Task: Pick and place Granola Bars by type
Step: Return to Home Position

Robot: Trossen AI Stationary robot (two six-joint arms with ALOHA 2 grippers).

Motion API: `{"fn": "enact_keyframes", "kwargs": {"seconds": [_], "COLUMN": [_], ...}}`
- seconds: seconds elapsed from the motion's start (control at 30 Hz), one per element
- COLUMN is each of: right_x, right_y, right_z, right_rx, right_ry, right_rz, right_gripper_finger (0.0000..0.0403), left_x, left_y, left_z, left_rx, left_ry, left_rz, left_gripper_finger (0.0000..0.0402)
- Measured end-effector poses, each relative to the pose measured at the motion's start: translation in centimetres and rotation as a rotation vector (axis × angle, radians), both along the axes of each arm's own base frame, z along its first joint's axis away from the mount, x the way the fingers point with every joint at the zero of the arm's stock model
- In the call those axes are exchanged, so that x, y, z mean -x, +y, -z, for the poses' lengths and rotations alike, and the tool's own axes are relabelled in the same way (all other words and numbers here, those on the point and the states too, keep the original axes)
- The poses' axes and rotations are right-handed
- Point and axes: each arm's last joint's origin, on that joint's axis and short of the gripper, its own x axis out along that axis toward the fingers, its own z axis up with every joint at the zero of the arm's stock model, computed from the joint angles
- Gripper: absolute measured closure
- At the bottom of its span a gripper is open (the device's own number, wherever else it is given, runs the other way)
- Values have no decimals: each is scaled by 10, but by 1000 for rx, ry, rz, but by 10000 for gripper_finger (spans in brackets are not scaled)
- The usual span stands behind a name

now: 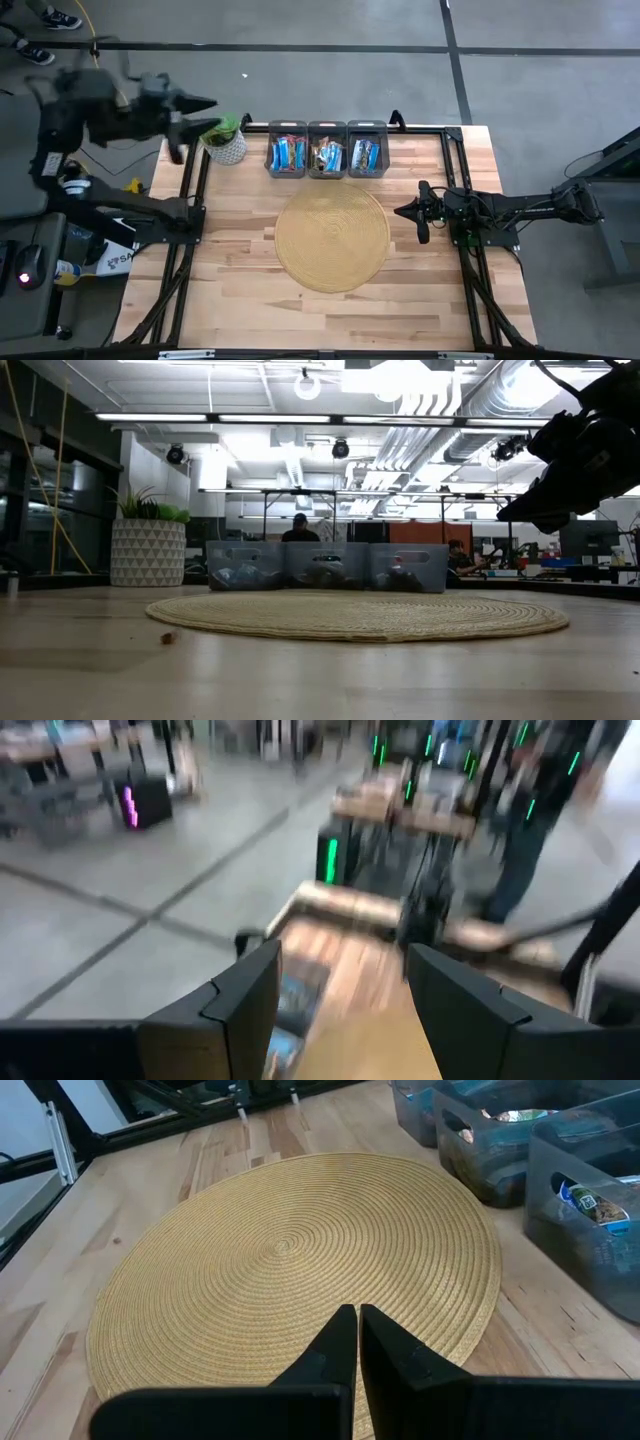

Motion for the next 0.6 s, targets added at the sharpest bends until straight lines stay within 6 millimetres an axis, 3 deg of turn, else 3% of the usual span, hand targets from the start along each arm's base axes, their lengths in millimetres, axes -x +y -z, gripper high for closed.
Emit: {"fn": "enact_keyframes", "kwargs": {"seconds": [0.1,0.2,0.43,0.6], "right_x": [0,0,0,0], "right_y": [0,0,0,0], "right_z": [0,0,0,0], "right_rx": [0,0,0,0], "right_ry": [0,0,0,0], "right_rz": [0,0,0,0], "right_gripper_finger": [402,402,402,402], "left_x": [18,25,2,-12], "left_y": [-6,-8,-4,-2], "left_z": [20,54,168,230], "left_rx": [-8,-21,113,166], "left_ry": [-131,-211,-195,-250], "left_rz": [15,16,20,59], "left_gripper_finger": [188,188,188,188]}}
